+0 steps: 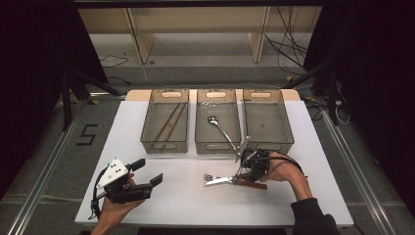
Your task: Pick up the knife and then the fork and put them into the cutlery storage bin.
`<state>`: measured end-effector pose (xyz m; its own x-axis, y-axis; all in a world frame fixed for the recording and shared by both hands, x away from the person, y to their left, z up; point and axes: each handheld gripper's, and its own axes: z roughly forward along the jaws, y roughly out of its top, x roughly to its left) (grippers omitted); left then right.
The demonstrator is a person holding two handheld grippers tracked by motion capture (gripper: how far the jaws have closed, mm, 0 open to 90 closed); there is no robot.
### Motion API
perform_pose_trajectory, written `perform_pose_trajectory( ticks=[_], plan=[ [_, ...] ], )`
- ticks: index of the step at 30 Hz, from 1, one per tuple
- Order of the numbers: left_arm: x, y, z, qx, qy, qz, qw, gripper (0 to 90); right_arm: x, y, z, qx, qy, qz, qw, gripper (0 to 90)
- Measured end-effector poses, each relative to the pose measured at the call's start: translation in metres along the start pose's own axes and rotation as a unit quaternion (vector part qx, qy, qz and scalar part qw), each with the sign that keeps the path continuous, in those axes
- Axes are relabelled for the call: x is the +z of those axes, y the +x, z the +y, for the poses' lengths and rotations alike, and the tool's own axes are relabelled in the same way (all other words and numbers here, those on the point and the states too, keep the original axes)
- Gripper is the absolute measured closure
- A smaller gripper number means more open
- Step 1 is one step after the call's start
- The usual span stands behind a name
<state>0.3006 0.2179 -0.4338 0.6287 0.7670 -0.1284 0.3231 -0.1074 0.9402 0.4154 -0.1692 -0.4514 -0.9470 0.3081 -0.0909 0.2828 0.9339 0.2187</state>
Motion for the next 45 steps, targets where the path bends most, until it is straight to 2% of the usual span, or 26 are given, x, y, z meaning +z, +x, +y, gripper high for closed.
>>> perform_pose_trajectory(
  ticks=[9, 13, 18, 21, 22, 26, 28, 32, 34, 39, 45],
  plan=[
    [0.001, 0.000, 0.000, 0.000, 0.001, 0.001, 1.0000, 16.3, 0.006, -0.001, 0.004, -0.018, 0.016, 0.012, 0.9996, 60.8],
    [0.001, 0.000, 0.000, 0.001, 0.002, 0.001, 1.0000, 16.3, 0.006, 0.000, 0.006, -0.017, 0.022, 0.017, 0.9995, 63.0],
    [0.001, 0.000, 0.000, 0.001, 0.001, 0.001, 1.0000, 16.3, 0.006, 0.002, 0.009, -0.031, 0.032, 0.013, 0.9989, 65.2],
    [0.001, 0.000, 0.000, 0.001, 0.001, 0.002, 1.0000, 16.3, 0.006, 0.004, 0.012, -0.050, 0.038, 0.007, 0.9980, 66.8],
    [0.001, 0.000, 0.000, 0.001, 0.001, 0.001, 1.0000, 16.3, 0.006, 0.006, 0.013, -0.047, 0.042, 0.006, 0.9980, 67.2],
    [0.001, 0.000, 0.000, 0.001, 0.001, 0.001, 1.0000, 16.3, 0.005, 0.008, 0.014, -0.067, 0.048, 0.000, 0.9966, 69.0],
    [0.001, 0.000, 0.000, 0.002, 0.002, 0.001, 1.0000, 16.3, 0.006, 0.010, 0.014, -0.069, 0.044, -0.003, 0.9966, 70.0],
    [0.001, -0.001, 0.000, 0.001, 0.001, 0.001, 1.0000, 16.3, 0.005, 0.012, 0.015, -0.086, 0.050, -0.003, 0.9950, 72.3],
    [0.001, -0.001, 0.000, 0.001, 0.001, 0.001, 1.0000, 16.3, 0.006, 0.014, 0.015, -0.095, 0.044, -0.008, 0.9945, 73.4],
    [0.001, -0.001, 0.000, 0.001, 0.002, 0.001, 1.0000, 16.3, 0.005, 0.015, 0.015, -0.111, 0.051, -0.003, 0.9925, 75.7],
    [0.001, -0.001, 0.000, 0.001, 0.002, 0.001, 1.0000, 16.3, 0.004, 0.016, 0.014, -0.123, 0.043, 0.002, 0.9914, 77.0]
  ],
)
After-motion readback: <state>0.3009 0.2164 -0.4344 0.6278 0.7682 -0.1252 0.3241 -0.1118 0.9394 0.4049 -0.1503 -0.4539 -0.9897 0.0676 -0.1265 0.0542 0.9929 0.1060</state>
